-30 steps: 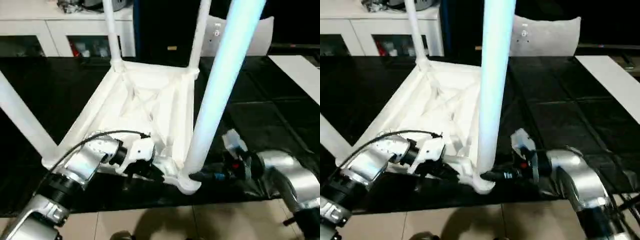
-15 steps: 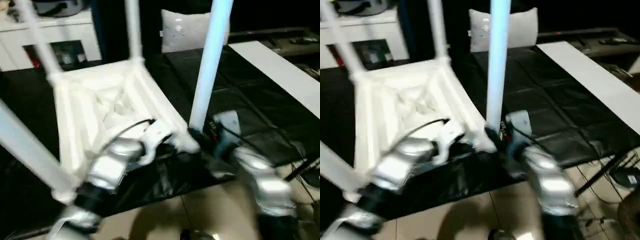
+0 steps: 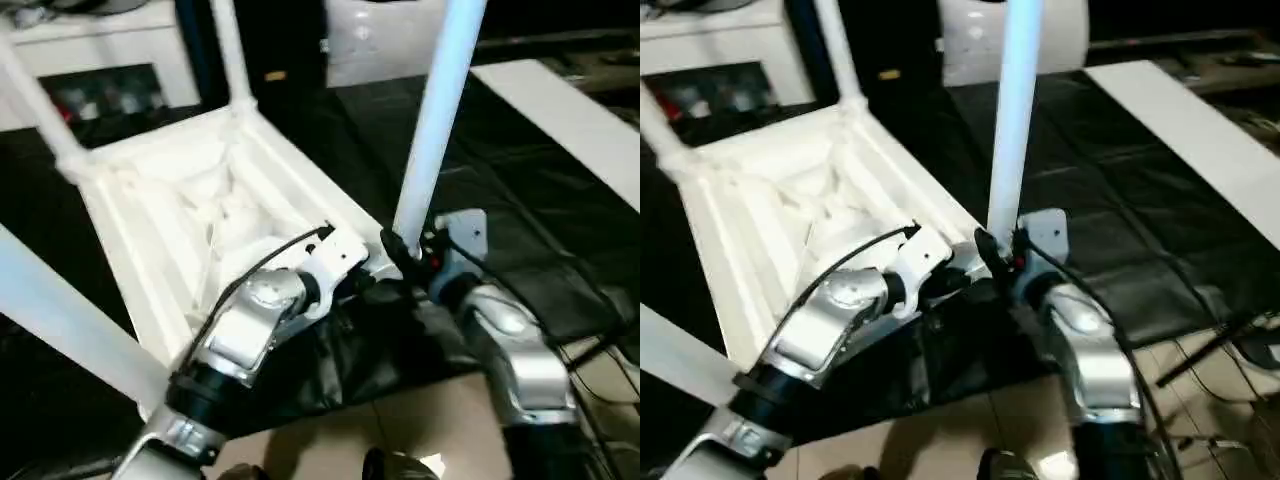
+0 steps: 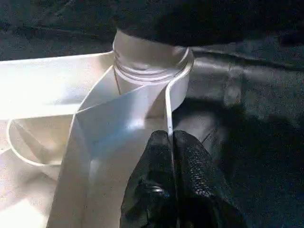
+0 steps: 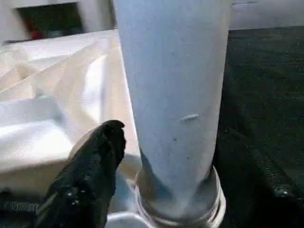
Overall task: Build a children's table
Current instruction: Rotate leg to tighten
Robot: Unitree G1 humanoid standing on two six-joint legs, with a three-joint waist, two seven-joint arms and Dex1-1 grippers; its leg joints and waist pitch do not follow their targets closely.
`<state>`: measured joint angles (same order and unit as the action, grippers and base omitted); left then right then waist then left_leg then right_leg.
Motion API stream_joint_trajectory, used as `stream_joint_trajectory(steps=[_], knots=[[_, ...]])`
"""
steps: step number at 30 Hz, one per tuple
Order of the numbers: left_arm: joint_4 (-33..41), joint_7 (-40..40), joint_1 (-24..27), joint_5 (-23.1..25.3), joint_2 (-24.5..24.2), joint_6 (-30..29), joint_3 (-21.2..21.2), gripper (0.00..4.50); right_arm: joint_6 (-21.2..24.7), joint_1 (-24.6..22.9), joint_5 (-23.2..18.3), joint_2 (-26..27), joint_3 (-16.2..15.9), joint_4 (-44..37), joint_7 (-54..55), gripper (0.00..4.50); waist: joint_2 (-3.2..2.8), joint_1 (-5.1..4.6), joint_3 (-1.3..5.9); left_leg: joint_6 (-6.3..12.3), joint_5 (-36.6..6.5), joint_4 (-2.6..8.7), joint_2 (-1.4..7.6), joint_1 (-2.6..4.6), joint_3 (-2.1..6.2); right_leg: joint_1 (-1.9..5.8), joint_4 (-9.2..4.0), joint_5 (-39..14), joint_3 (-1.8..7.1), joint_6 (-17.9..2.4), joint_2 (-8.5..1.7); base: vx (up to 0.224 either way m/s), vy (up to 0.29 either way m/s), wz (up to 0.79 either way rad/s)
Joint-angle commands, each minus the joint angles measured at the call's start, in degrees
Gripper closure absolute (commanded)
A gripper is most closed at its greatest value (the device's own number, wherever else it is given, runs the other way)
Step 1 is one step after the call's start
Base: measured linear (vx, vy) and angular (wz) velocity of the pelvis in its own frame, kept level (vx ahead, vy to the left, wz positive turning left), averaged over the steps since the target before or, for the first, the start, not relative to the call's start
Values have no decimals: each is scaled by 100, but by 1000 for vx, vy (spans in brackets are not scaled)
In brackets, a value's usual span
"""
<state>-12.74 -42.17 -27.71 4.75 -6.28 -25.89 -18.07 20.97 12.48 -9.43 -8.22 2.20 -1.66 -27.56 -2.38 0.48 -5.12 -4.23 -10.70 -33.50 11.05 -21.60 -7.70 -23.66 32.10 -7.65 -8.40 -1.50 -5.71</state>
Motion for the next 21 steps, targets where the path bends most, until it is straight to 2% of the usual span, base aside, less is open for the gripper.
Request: stream_joint_trajectory(steps=[1, 2, 4, 6, 8, 9, 10, 11, 13, 14, 15, 16, 19, 20, 21], knots=[[80, -264, 13, -49, -117, 179, -113, 450, 87, -77, -387, -160, 11, -239, -584, 103, 106, 90, 544, 941, -184, 270, 142, -58, -43, 457, -216, -775, 353, -1137, -312, 0, 0, 0], [81, -367, 19, -70, -185, 229, -119, 450, 69, -121, -467, -342, 12, -285, -853, 84, 101, 139, 552, 1005, -127, 256, 147, -43, -60, 450, -216, -770, 353, -1147, -316, 0, 0, 0], [62, -501, 21, -90, -277, 299, -125, 450, 25, -192, -555, -622, -38, -353, -1286, 73, 112, 196, 546, 1004, -156, 256, 147, -38, -72, 450, -228, -908, 349, -1118, -307, 0, 0, 0], [24, -735, 24, -151, -435, 446, -157, 450, -50, -280, -686, -1020, -81, -389, -1882, 50, 115, 265, 510, 908, -494, 275, 161, -17, -92, 436, -286, -1468, 352, -967, -306, 0, 0, 0], [-83, -1122, 5, -207, -694, 656, -250, 450, -10, -280, -950, -1394, -42, -341, -2500, 29, 124, 297, 485, 708, -908, 305, 155, 11, -93, 420, -375, -2200, 329, -722, -305, 0, 0, 0], [-151, -1361, -11, -229, -836, 823, -311, 450, 11, -253, -1069, -1569, -27, -298, -2790, 21, 157, 296, 473, 666, -1032, 316, 158, 25, -105, 418, -400, -2387, 336, -640, -299, 0, 0, 0], [-221, -1643, -26, -265, -982, 1009, -368, 450, 31, -200, -1150, -1743, -23, -226, -3048, 13, 145, 322, 453, 609, -1226, 323, 145, 66, -108, 388, -453, -2727, 341, -518, -308, 0, 0, 0], [-273, -1891, -45, -288, -1103, 1179, -429, 450, 28, -147, -1177, -1868, -41, -156, -3233, 6, 163, 313, 435, 545, -1354, 336, 138, 85, -110, 372, -505, -3050, 334, -401, -309, 0, 0, 0], [-312, -2303, -72, -321, -1291, 1398, -538, 450, -78, -60, -1124, -2053, -126, -26, -3472, 6, 171, 312, 436, 446, -1460, 324, 121, 123, -108, 350, -559, -3370, 310, -297, -313, 0, 0, 0], [-315, -2482, -82, -334, -1372, 1474, -588, 450, -153, -27, -1081, -2133, -175, 29, -3572, 6, 176, 308, 444, 403, -1470, 334, 125, 124, -98, 369, -554, -3415, 317, -256, -323, 0, 0, 0], [-315, -2482, -82, -334, -1372, 1474, -588, 450, -153, -27, -1081, -2133, -175, 29, -3572, 6, 168, 312, 445, 397, -1478, 337, 135, 143, -102, 354, -561, -3407, 323, -257, -318, 0, 0, 0], [-362, -2867, -133, -333, -1545, 1722, -709, 450, -97, 75, -1095, -2292, -264, 183, -3880, 6, 187, 338, 458, 398, -1535, 323, 135, 213, -117, 304, -580, -3408, 325, -295, -311, 0, 0, 0], [-383, -3018, -164, -322, -1614, 1814, -766, 450, -119, 128, -1097, -2372, -327, 258, -4089, 6, 174, 373, 475, 401, -1498, 353, 171, 177, -111, 339, -510, -3159, 357, -411, -297, 0, 0, 0], [-472, -3262, -247, -342, -1690, 1969, -853, 450, -307, 248, -1049, -2521, -493, 446, -4482, 6, 209, 409, 498, 402, -1449, 350, 173, 183, -119, 341, -484, -3074, 368, -449, -303, 0, 0, 0], [-533, -3410, -304, -365, -1715, 2068, -905, 450, -445, 345, -991, -2606, -627, 600, -4708, 22, 189, 438, 509, 406, -1445, 353, 184, 180, -118, 342, -466, -2996, 371, -508, -304, 0, 0, 0]])
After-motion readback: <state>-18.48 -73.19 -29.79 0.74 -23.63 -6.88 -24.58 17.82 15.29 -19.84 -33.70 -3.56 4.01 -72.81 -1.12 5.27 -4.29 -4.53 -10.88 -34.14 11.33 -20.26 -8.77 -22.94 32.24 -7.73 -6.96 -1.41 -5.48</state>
